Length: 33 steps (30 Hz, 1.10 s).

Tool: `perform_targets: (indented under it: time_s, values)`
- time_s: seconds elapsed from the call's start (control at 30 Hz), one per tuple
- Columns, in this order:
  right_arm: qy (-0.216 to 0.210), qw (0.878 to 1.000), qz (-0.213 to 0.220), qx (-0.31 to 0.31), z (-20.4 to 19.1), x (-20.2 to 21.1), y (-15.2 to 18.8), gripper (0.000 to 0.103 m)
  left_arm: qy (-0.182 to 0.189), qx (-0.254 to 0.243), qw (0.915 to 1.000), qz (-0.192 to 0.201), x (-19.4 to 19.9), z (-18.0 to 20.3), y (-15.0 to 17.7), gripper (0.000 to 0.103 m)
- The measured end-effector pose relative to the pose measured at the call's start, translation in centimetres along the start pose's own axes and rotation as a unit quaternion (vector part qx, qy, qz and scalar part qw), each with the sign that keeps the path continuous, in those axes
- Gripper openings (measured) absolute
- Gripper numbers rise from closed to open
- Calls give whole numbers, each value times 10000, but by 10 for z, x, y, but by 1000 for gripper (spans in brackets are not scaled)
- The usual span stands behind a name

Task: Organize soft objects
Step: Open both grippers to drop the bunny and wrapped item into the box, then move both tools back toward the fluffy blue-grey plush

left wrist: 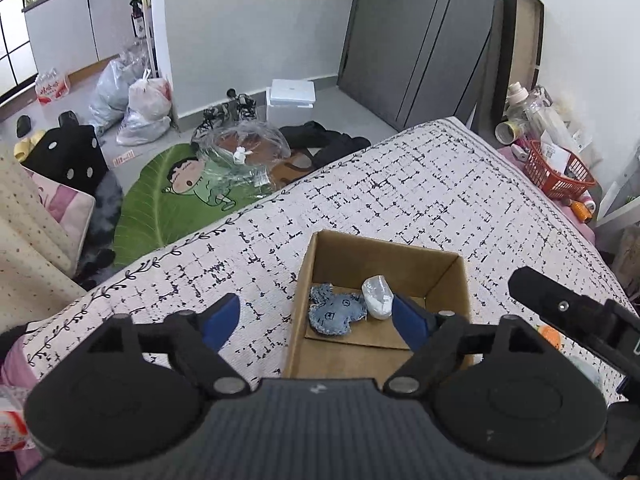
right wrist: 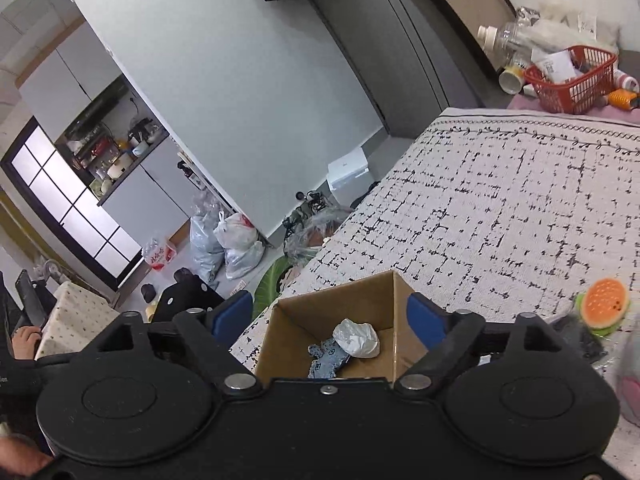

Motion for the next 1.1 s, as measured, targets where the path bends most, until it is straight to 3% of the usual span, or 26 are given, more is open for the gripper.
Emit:
perform_targets:
  time_s: [0.43,0.67,1.1]
  values:
    - [152,9997,3,215,4,46,2,103,-90,-170,9998,105,36,15,9,92]
    - [457,9986,-17,278,18,63,-1,103,-32,-234,9997,47,56,26,17,99]
    - [819,9945,-196,616,33,100,-11,103,30,-341,9994,83,82,42,25,103]
Point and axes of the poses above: each gripper's, at about its wrist camera, not at the fingertips, and x roughly against the way its jaws point, z to its right, y to its underside, the point moved 8 cm from there along -x, roughly the way its jaws point, and after that the axes turned 7 degrees about z, right-handed, at the moved point
